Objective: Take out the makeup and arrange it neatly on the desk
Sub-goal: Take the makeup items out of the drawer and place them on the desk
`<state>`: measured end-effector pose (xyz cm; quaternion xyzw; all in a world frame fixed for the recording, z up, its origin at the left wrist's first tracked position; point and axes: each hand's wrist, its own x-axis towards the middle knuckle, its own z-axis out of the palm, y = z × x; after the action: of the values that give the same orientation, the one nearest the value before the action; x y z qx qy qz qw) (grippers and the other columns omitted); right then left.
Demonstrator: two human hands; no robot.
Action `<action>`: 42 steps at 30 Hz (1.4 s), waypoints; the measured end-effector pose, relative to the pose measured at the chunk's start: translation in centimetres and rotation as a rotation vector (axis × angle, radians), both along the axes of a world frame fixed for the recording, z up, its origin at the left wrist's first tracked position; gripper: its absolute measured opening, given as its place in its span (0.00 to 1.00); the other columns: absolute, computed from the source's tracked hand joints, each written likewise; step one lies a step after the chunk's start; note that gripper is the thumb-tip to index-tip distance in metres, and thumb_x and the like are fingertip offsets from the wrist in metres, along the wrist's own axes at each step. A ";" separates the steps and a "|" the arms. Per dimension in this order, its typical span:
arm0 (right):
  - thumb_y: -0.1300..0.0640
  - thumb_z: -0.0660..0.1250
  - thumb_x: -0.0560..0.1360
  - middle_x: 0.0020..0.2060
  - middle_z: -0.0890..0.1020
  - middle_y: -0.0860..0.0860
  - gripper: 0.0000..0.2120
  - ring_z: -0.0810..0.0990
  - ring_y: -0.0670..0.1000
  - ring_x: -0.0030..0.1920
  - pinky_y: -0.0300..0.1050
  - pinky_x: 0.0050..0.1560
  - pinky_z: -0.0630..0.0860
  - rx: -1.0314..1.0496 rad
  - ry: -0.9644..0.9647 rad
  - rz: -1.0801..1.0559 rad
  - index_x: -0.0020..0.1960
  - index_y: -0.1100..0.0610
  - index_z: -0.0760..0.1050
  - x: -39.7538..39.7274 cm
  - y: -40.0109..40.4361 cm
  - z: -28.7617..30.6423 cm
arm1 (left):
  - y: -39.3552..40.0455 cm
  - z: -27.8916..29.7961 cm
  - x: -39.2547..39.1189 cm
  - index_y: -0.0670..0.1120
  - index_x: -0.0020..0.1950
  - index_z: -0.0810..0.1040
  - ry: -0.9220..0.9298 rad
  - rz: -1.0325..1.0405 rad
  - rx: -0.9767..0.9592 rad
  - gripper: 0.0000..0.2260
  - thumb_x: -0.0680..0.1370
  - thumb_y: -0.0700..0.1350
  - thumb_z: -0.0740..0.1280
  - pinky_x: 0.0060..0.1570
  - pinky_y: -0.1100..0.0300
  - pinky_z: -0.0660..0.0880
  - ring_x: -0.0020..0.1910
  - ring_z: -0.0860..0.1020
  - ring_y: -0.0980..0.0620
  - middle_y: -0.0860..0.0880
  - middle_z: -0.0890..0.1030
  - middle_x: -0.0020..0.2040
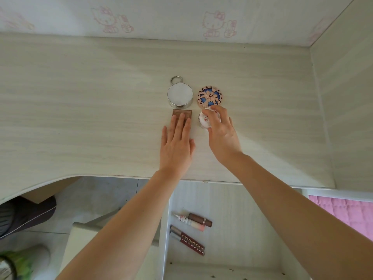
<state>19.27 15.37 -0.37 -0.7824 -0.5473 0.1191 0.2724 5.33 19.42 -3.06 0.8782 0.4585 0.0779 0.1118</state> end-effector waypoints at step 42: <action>0.64 0.60 0.76 0.57 0.77 0.56 0.18 0.73 0.56 0.61 0.45 0.62 0.72 -0.326 0.049 0.388 0.66 0.62 0.72 -8.0 -22.0 -4.6 | -23.9 -2.7 -10.3 0.44 0.62 0.73 0.038 0.268 -0.581 0.12 0.79 0.41 0.60 0.54 0.60 0.71 0.58 0.73 0.49 0.48 0.76 0.57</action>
<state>11.25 -6.61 -4.98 -0.6933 -0.6539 0.2745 0.1278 -4.94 -4.46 -5.80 0.7428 0.5750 -0.0586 0.3379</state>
